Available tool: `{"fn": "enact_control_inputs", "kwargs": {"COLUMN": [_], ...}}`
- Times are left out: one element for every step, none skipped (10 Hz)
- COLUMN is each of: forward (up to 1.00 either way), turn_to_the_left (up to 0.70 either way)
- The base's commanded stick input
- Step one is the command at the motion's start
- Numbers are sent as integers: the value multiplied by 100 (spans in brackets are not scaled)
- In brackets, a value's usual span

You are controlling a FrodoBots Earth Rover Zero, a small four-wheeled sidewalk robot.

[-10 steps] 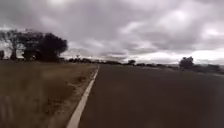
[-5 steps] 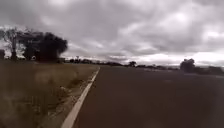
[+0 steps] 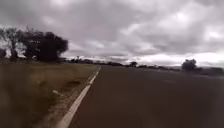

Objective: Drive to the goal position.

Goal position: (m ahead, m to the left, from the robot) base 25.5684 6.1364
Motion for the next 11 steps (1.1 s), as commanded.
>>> {"fn": "enact_control_inputs", "kwargs": {"forward": [85,85,85,85,85,85,85,85,85,85,85], "turn_to_the_left": [0,0,0,0,0,0,0,0,0,0,0]}}
